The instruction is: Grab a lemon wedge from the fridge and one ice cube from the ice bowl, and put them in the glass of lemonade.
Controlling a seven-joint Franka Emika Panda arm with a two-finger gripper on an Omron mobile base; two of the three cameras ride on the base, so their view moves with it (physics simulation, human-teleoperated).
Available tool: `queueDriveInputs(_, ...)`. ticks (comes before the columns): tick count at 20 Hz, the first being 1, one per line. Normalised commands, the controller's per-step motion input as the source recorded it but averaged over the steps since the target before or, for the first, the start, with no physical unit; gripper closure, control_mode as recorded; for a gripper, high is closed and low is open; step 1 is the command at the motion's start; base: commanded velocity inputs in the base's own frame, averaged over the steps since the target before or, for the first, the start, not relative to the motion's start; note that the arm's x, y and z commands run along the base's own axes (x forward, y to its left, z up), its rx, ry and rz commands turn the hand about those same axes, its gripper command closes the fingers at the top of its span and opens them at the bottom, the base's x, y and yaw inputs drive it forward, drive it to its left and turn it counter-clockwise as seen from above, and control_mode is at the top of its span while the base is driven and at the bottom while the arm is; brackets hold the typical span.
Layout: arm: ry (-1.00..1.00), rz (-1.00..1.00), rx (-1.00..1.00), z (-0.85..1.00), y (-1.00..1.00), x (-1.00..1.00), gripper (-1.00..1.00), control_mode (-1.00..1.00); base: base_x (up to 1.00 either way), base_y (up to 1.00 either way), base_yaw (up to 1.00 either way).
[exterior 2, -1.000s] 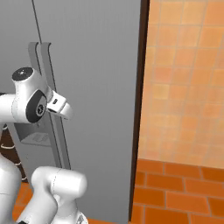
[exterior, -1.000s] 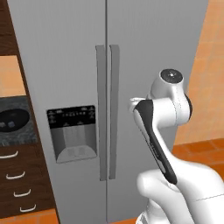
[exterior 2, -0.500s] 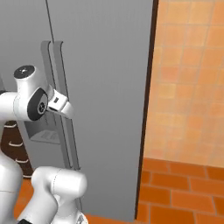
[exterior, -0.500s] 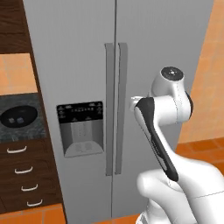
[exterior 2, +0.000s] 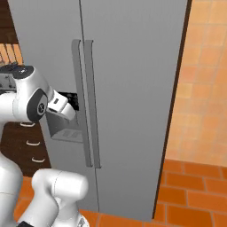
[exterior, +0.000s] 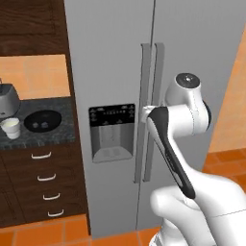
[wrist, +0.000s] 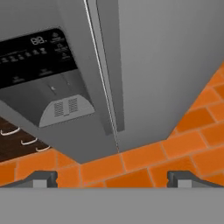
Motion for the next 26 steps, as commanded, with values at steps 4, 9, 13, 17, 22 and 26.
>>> queueDriveInputs(4, 0.0, 0.0, 0.0, 0.0, 0.0, 0.0, -1.0, 1.0, -0.52, 0.1, 0.0)
queueDriveInputs(9, 0.0, 0.0, 0.0, 0.0, 0.0, 0.0, -1.0, 1.0, -0.35, -0.16, 0.01)
queueDriveInputs(13, 0.0, 0.0, 0.0, 0.0, 0.0, 0.0, -1.0, 1.0, -0.02, -0.08, 0.02)
queueDriveInputs(17, 0.0, 0.0, 0.0, 0.0, 0.0, 0.0, -1.0, 1.0, -0.01, -0.43, 0.01)
queueDriveInputs(22, 0.0, 0.0, 0.0, 0.0, 0.0, 0.0, -1.0, 1.0, -0.13, -0.44, -0.13)
queueDriveInputs(26, 0.0, 0.0, 0.0, 0.0, 0.0, 0.0, -1.0, 1.0, 0.0, -0.04, -0.07)
